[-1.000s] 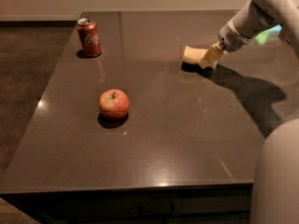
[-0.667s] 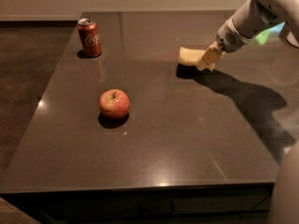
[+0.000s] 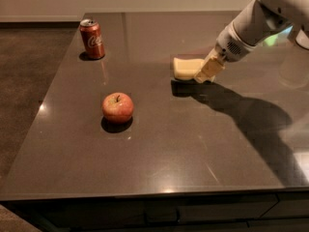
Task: Move sponge near apple
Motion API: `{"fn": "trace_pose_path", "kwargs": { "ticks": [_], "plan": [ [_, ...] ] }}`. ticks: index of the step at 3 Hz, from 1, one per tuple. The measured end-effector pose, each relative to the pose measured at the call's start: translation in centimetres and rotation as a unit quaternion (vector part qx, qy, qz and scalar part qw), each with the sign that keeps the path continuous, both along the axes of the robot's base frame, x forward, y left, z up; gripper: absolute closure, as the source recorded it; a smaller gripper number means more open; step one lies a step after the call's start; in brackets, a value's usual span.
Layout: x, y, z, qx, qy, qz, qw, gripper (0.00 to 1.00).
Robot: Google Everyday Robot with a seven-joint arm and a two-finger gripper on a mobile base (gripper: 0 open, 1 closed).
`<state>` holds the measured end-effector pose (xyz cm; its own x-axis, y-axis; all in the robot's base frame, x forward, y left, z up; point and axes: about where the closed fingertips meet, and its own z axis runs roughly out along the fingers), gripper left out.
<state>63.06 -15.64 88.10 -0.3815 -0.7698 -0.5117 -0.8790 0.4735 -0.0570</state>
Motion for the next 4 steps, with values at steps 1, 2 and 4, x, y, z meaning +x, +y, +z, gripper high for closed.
{"fn": "trace_pose_path", "kwargs": {
  "ticks": [1,2,4],
  "plan": [
    [-2.4,2.1,-0.7,-0.009,-0.002,0.043,0.9991,1.0],
    [-4.8,4.0,-1.7,-0.017,0.003,0.082,0.9965,1.0],
    [-8.6,7.6,-3.2,-0.026,0.018,0.144,0.989,0.85]
  ]
}}
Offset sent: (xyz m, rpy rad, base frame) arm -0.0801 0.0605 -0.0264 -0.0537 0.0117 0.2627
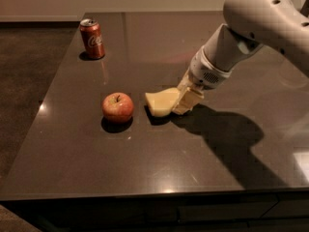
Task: Move sponge near apple
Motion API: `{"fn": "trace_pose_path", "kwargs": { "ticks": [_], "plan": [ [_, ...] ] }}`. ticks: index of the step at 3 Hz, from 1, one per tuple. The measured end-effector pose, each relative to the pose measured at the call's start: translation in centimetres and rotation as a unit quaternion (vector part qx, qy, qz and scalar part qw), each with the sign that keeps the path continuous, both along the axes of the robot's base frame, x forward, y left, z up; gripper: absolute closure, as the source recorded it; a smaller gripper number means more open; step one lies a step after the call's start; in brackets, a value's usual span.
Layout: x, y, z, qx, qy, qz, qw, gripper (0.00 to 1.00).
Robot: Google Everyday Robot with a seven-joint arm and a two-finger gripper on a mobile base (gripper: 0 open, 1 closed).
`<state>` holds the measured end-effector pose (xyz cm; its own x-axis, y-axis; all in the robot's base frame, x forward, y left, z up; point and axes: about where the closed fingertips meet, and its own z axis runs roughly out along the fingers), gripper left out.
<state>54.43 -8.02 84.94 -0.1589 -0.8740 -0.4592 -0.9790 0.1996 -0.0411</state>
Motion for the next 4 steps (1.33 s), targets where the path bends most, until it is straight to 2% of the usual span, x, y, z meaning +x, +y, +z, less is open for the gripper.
{"fn": "trace_pose_path", "kwargs": {
  "ticks": [2,3,4],
  "plan": [
    [-1.23,1.83,-0.91,0.002,0.013,0.029,0.9995,0.39],
    [-1.26,1.91,-0.97,0.001,0.013,0.03,0.9995,0.17],
    [-1.29,2.02,-1.07,0.001,0.014,0.031,0.9994,0.0]
  ]
}}
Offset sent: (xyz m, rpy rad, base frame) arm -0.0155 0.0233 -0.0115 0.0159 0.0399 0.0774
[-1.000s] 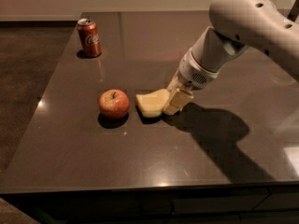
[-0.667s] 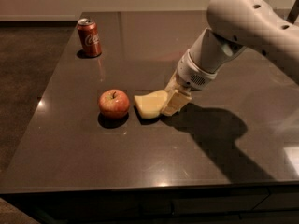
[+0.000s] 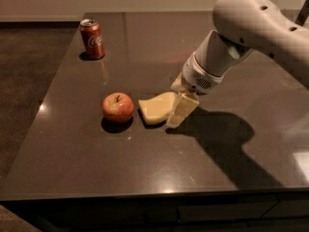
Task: Move sponge near apple
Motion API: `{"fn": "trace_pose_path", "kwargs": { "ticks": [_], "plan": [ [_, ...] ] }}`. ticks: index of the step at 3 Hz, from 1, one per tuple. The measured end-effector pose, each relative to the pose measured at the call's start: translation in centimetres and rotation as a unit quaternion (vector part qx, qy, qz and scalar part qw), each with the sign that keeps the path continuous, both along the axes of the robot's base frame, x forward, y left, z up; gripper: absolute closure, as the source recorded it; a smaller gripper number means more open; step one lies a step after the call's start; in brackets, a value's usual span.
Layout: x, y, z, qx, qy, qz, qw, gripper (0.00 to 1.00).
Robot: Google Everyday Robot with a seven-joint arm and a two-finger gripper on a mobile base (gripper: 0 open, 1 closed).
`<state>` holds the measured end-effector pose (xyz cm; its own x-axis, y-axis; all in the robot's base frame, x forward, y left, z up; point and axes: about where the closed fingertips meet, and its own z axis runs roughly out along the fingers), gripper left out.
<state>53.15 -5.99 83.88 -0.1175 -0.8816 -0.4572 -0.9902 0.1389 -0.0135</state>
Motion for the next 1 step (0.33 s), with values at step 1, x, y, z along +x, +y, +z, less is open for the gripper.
{"fn": "trace_pose_path", "kwargs": {
  "ticks": [1],
  "plan": [
    [0.0,0.01,0.0,0.0,0.0,0.0,1.0,0.0]
  ]
}}
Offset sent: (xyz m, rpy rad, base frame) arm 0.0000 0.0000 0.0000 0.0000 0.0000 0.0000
